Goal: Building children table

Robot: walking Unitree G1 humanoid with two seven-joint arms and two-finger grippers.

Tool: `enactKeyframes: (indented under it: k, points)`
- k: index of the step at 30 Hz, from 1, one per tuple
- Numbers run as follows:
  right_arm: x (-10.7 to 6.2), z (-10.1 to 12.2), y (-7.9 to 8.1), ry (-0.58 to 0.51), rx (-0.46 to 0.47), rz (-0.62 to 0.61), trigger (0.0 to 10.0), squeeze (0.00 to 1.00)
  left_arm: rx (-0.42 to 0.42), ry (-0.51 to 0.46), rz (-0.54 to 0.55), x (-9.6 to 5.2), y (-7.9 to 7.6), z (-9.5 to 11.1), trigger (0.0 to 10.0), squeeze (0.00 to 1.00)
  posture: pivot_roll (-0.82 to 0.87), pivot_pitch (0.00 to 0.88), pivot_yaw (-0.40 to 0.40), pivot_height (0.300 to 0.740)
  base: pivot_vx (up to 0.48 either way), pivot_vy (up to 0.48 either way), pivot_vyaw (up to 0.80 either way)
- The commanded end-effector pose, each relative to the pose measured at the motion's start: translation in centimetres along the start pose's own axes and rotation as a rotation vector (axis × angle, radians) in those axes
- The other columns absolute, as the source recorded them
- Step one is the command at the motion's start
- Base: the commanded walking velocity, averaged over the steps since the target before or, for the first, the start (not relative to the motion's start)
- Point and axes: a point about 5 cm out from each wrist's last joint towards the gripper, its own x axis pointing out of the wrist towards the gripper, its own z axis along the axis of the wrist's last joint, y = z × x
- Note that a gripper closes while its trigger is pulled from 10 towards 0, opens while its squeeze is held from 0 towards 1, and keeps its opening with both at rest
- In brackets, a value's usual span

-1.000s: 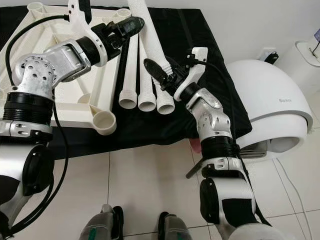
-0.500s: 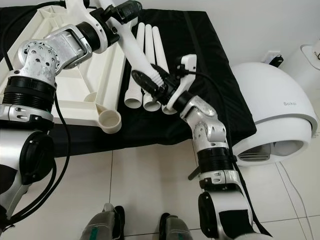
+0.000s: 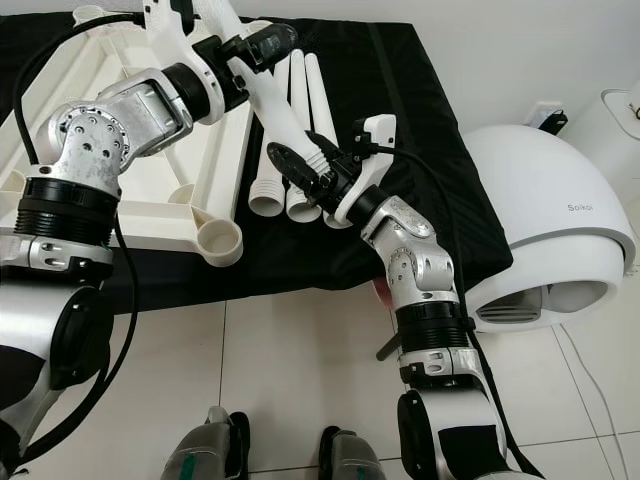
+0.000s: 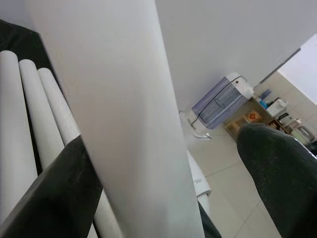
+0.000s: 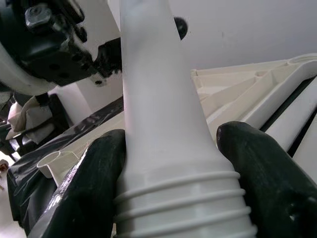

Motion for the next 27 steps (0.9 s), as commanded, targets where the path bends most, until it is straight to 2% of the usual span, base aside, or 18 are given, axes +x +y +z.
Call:
enactKeyframes:
  k: [1,11,18,19,20,21,27]
  points:
    - [-0.4,0.3,-0.1,-0.01,-0.014,-0.007,10.0,0.0,0.005,0.015,-0.326,-0.4,-1.9,-0.2,0.0,0.0,0.0,0.125,0.015,0.74,0.0,0.0,0.0]
    - [-0.6,0.4,-0.1,0.0,-0.036,0.003,10.0,0.0,-0.016,-0.034,-0.296,-0.5,-1.6,0.9,0.0,0.0,0.0,0.13,0.014,0.74,0.0,0.0,0.0]
    - [-0.6,0.4,0.2,0.009,-0.057,0.027,10.0,0.0,-0.022,-0.035,-0.291,-0.3,-1.7,0.9,0.0,0.0,0.0,0.133,0.014,0.74,0.0,0.0,0.0]
    - [-0.6,0.4,0.3,0.015,-0.059,0.042,10.0,0.02,-0.014,-0.031,-0.302,-0.3,-2.0,0.8,2.2,0.0,0.0,0.135,0.012,0.74,0.0,0.0,0.0]
    - [-0.6,0.4,0.3,0.015,-0.059,0.042,10.0,0.02,-0.014,-0.031,-0.302,-0.3,-2.0,0.8,2.2,0.0,0.0,0.135,0.012,0.74,0.0,0.0,0.0]
    - [-0.6,0.3,0.5,0.029,-0.041,0.065,10.0,1.0,0.023,-0.026,-0.315,-0.2,-2.4,0.8,10.0,0.0,0.0,0.136,0.01,0.74,0.0,0.0,0.0]
    - [-0.7,0.6,0.5,0.046,-0.054,0.076,10.0,1.0,0.101,-0.043,-0.353,-0.5,-3.3,1.0,10.0,0.0,0.0,0.139,0.004,0.74,0.0,0.0,0.0]
